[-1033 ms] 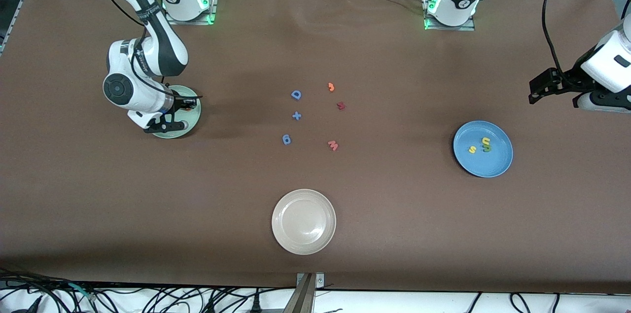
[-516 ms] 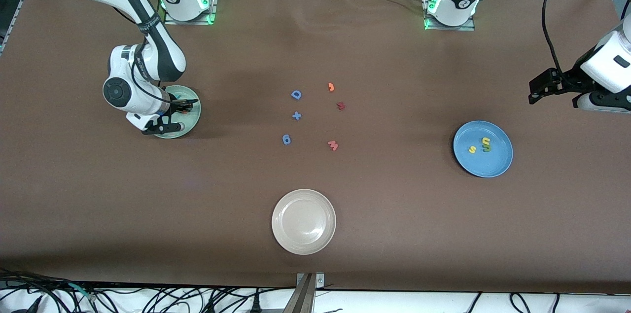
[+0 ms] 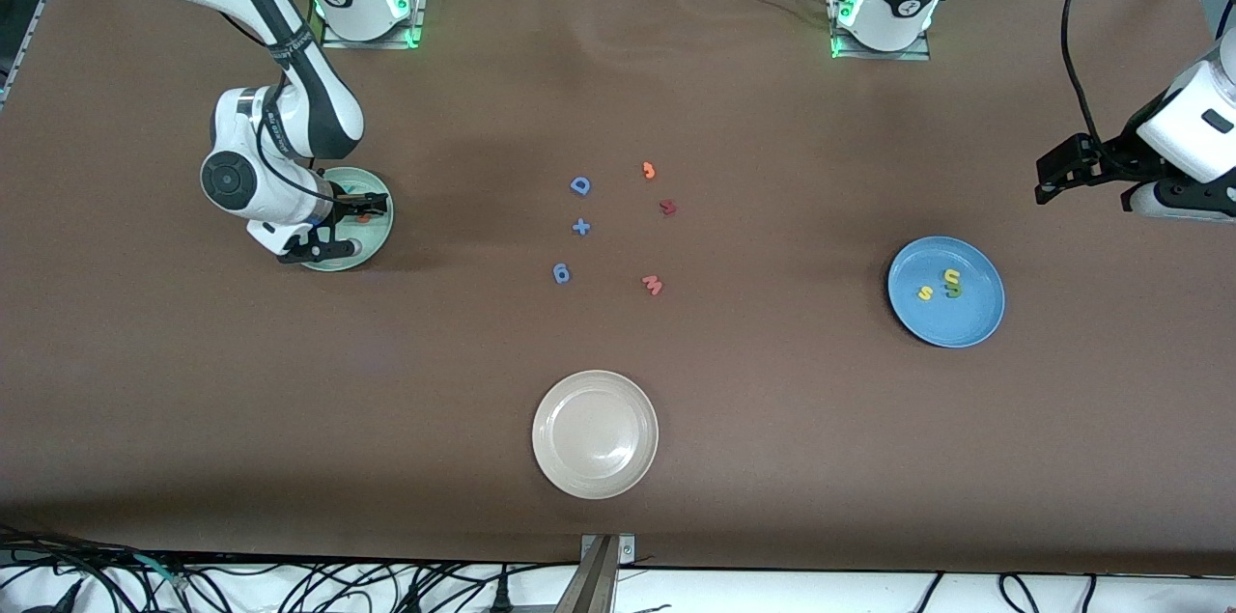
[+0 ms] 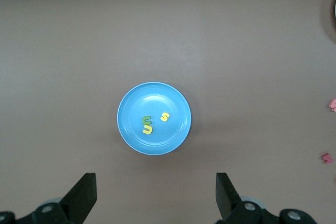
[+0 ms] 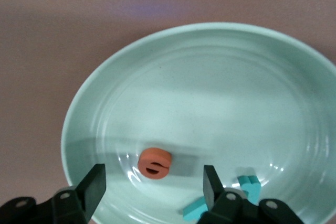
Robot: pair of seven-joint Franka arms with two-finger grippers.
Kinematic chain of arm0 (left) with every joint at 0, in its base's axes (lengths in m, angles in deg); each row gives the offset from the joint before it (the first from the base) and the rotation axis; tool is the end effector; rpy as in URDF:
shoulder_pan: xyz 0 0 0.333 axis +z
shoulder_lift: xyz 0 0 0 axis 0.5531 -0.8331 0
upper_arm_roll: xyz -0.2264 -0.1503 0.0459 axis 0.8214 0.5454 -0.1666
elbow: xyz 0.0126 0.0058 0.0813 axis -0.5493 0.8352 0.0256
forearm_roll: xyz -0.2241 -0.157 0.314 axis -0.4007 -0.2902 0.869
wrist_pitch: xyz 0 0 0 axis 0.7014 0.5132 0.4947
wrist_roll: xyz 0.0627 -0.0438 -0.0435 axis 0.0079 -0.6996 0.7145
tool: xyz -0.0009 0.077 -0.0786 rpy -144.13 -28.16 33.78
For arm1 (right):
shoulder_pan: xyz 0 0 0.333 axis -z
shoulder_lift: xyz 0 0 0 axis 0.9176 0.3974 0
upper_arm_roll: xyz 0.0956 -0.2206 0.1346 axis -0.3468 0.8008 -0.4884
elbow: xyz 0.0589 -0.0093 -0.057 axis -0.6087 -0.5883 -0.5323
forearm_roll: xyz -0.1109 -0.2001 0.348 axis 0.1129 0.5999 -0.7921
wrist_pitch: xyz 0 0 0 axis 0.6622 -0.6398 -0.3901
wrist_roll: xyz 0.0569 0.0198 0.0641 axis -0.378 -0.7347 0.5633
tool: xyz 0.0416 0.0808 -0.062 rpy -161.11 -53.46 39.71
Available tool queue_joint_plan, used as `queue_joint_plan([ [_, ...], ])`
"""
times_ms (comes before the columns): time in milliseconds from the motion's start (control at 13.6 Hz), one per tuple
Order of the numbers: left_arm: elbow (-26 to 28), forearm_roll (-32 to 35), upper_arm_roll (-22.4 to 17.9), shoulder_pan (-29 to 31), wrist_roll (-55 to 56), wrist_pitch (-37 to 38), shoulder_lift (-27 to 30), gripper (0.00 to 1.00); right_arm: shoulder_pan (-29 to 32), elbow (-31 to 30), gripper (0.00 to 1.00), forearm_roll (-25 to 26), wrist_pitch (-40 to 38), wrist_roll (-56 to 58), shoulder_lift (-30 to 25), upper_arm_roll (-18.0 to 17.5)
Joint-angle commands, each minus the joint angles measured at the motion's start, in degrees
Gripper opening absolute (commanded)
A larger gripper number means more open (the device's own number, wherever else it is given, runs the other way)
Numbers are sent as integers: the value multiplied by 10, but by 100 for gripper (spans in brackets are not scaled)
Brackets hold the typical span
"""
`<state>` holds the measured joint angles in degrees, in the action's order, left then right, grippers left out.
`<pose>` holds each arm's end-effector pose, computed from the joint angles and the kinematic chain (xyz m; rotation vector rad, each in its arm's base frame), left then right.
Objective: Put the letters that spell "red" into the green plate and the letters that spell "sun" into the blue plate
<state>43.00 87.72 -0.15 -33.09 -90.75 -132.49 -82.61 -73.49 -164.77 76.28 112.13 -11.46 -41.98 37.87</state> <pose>0.5987 -0.0070 0.5374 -3.1231 0.1169 -0.0450 0.4968 0.0587 0.1281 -3.0800 -0.1951 0.4267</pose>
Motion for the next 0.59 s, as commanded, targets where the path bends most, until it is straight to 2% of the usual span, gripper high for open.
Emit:
queue_joint_plan([
  [0,-19,-9,0,3,-2,14,-8,100,-1,27,84,-14,-73,6,-44,2],
  [148,-19,-9,0,3,-2,14,-8,100,-1,74,84,-14,-147,6,-59,6],
  [516,-19,-9,0,3,0,14,-9,100,1,255,84,-14,-361,-43,-64,26],
])
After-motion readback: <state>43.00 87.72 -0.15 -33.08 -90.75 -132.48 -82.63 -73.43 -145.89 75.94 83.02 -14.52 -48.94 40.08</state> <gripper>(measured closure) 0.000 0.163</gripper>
